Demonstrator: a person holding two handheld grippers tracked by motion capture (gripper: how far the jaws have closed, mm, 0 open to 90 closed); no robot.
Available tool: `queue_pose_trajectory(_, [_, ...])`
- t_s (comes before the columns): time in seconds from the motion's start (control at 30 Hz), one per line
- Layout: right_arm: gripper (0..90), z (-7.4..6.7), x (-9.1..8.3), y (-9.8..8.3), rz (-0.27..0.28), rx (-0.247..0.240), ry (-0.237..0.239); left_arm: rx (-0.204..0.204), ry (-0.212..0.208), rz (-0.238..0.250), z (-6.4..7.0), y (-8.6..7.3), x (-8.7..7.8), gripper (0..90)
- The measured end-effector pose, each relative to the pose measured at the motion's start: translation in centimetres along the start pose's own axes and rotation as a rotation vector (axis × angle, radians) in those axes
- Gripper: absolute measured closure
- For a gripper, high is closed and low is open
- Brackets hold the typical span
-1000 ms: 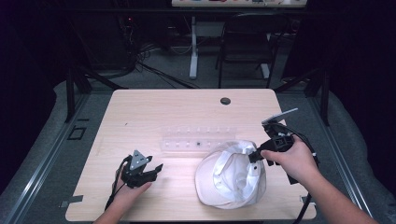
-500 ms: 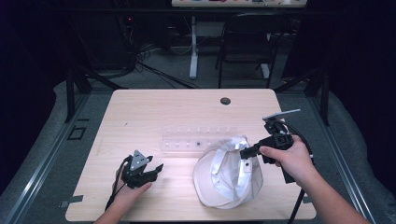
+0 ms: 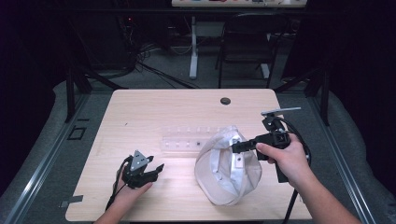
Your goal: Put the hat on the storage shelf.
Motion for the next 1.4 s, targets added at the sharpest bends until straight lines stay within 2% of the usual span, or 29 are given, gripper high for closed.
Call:
queue_pose_trajectory(0.17, [82.2, -0.7, -0.6, 0.3, 0.036, -0.023, -0.014, 0.003, -0.003, 0.006, 0.2, 0.0, -0.1, 47.0])
queue_pose_trajectory(0.6, [82.3, -0.8, -1.6, 1.3, 0.117, -0.045, 0.016, 0.021, -0.05, 0.022, 1.5, 0.5, -0.2, 46.2])
queue_pose_trajectory(0.87, [82.2, -1.5, -1.8, 2.4, 0.147, -0.051, 0.025, 0.051, -0.089, 0.063, 3.4, 1.6, -0.6, 43.8])
queue_pose_trajectory(1.17, [82.2, -2.4, -2.0, 4.1, 0.168, -0.048, 0.019, 0.116, -0.147, 0.111, 6.5, 3.8, -1.2, 41.4])
queue_pose_trajectory(1.4, [82.3, -3.1, -2.1, 5.5, 0.18, -0.045, 0.016, 0.149, -0.184, 0.133, 8.0, 5.5, -1.0, 41.4])
Point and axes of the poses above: each handheld gripper's, and its own axes: x roughly forward along the jaws, y roughly out of its top, z roughly to its right, the point moved 2 cm from there along x, roughly forward along the jaws, and after that the axes turned 13 degrees about -z, right-handed, at the moved point
